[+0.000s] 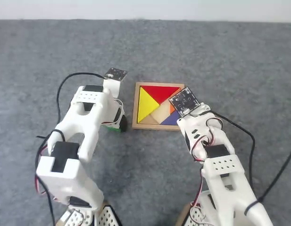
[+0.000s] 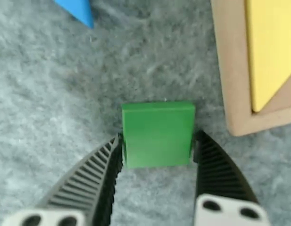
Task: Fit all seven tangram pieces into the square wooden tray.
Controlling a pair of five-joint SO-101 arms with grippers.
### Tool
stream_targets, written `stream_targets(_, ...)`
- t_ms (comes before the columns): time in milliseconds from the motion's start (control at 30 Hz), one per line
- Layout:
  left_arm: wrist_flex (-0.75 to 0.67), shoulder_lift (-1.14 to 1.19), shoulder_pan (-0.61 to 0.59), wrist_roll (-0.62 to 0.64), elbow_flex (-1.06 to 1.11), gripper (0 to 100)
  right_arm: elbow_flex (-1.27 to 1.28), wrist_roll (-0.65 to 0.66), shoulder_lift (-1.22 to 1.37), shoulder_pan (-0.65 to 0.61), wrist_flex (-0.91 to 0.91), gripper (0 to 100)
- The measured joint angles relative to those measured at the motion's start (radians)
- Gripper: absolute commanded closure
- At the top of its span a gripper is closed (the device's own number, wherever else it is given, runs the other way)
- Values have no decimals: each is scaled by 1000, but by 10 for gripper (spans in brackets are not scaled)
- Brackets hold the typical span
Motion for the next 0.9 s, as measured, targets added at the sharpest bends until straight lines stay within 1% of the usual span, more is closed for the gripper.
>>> stream_targets(133, 0, 0, 0, 0, 0, 763, 0, 0, 0, 0, 0, 991)
stream_targets(267, 0, 0, 8, 0, 0, 827, 0, 2, 0, 0, 0, 991)
stream_targets(667, -11, -21, 28, -8, -20, 957, 0, 2, 0, 0, 0, 991)
stream_targets(767, -20, -20, 31, -12, -8, 968, 0, 2, 0, 0, 0, 991)
stream_targets(900, -21, -20, 54, -17, -6, 955, 0, 2, 0, 0, 0, 991)
